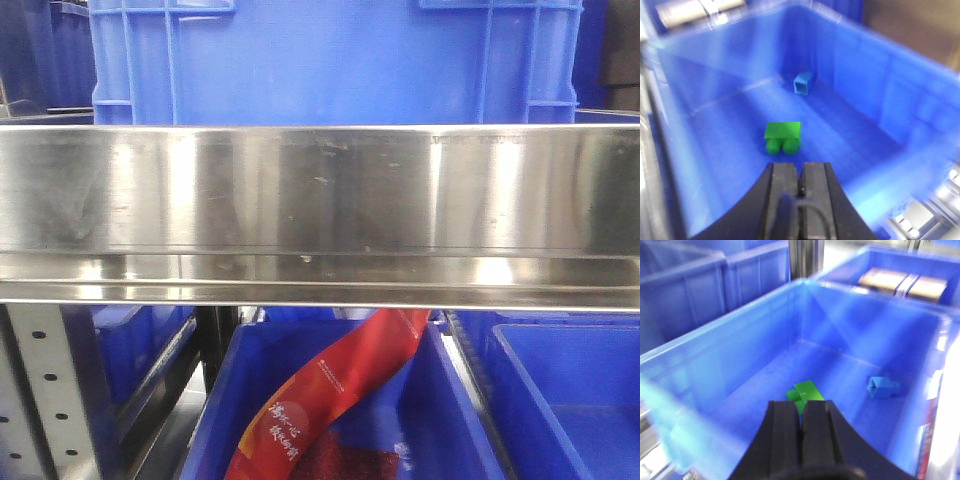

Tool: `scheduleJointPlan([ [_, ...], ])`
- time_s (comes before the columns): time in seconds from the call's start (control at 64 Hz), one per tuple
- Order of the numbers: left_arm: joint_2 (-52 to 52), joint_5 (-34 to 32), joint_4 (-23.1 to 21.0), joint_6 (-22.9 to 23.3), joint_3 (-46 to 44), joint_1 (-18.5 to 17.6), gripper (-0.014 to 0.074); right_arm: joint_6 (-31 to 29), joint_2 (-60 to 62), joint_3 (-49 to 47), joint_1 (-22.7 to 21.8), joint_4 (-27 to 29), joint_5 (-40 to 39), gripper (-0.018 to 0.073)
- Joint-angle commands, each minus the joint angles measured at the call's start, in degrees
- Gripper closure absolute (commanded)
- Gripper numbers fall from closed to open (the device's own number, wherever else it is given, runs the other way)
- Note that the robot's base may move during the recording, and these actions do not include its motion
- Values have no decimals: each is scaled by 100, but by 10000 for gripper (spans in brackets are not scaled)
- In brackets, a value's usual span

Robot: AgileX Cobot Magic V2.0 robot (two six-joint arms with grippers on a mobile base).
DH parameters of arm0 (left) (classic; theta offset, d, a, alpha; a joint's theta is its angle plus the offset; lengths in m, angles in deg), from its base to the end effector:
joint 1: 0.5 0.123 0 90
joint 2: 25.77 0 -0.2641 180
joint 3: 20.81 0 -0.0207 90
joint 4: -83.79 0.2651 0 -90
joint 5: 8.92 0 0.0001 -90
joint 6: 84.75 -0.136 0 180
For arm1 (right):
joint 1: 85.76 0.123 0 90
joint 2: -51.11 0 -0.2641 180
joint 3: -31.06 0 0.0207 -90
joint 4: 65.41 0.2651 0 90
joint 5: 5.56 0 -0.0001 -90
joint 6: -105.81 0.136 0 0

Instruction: Grab block from conveyor and place in blue bin

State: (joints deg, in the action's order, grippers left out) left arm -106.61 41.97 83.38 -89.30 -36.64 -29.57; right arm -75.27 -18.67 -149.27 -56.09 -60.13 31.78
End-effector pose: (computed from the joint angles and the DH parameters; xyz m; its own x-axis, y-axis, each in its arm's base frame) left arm 0.2721 -0.1522 0.4550 -0.3440 0.2769 -0.8972 0.5174 0.8533 0.0649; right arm 0.2393 0.1451 0.4442 -0.2784 -0.0960 -0.9557 -0.5263 0.8476 0.0682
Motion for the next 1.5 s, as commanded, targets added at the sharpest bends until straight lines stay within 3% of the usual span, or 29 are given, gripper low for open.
scheduleJointPlan([
  [0.0, 526, -200, -59, 58, 582, -25, 707, -63, 533, 565, 2, -110, -367, 717],
  [0.156, 1609, -1221, -59, 73, 2169, -25, 707, -63, 1506, 1633, 2, -167, -916, 717],
  [0.391, 3251, -3349, -127, 73, 4658, -25, 707, -63, 2776, 3409, 2, -167, -1457, 720],
  [0.532, 3866, -4054, -207, 73, 5598, -25, 707, -63, 3330, 4194, 2, -167, -1731, 721],
  [0.735, 4141, -4162, -389, 73, 6261, -25, 707, -63, 3673, 4839, 2, -167, -1996, 721],
  [1.485, 4141, -4293, -448, 73, 6268, -25, 707, -63, 3673, 4842, 2, -167, -2120, 721],
])
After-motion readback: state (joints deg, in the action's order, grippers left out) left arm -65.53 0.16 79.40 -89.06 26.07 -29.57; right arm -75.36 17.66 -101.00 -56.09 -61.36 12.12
